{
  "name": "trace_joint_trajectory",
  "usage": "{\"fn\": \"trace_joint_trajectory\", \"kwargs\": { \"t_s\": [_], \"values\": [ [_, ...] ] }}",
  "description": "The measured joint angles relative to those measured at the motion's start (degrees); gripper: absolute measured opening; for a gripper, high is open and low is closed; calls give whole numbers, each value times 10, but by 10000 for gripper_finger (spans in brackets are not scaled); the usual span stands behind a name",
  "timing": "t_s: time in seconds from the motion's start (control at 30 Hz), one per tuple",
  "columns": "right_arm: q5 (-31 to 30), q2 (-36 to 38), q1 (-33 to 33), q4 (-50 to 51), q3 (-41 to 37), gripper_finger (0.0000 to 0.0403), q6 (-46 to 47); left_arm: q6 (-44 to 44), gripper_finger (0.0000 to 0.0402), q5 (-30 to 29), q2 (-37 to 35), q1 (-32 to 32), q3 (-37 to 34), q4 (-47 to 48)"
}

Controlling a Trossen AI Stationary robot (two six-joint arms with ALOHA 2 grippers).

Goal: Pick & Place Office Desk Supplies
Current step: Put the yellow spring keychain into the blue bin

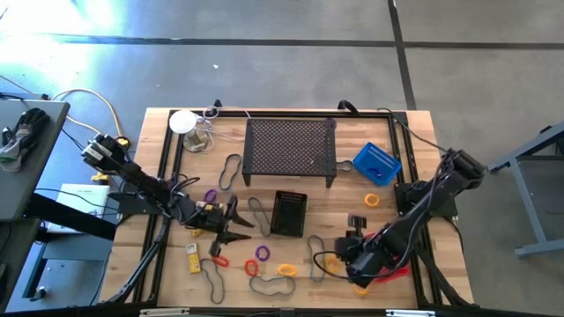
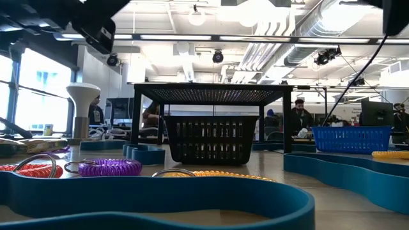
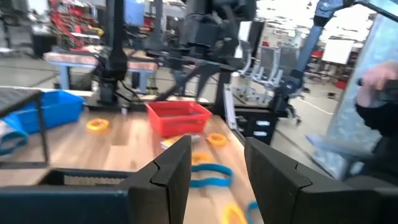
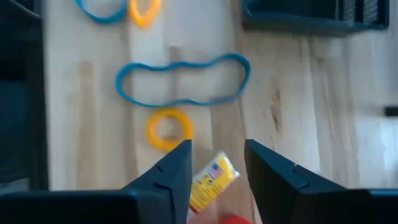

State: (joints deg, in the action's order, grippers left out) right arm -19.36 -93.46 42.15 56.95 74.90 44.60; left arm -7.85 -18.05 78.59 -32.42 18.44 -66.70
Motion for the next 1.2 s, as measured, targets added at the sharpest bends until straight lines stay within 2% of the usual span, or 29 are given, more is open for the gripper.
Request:
{"fn": "trace_joint_trajectory", "kwargs": {
  "t_s": [0.1, 0.23, 0.4, 0.9, 1.0, 1.2],
  "values": [
    [-5, -16, -6, 3, 0, 168, -20, 17, 145, 2, 0, -17, 0, -1],
    [-6, -37, -12, -22, 0, 207, -114, 48, 145, 5, 0, -25, 0, 0],
    [26, -53, -18, -29, 0, 236, -149, 30, 145, 3, 0, -26, 0, 1],
    [44, -99, -33, -42, -1, 235, -160, 34, 145, 3, 0, -26, 0, 2],
    [28, -100, -33, -69, -9, 235, -171, 33, 145, 3, 0, -26, 0, 2],
    [38, -100, -35, -124, -50, 235, -164, 15, 145, 3, 0, -26, 0, 5]
  ]
}}
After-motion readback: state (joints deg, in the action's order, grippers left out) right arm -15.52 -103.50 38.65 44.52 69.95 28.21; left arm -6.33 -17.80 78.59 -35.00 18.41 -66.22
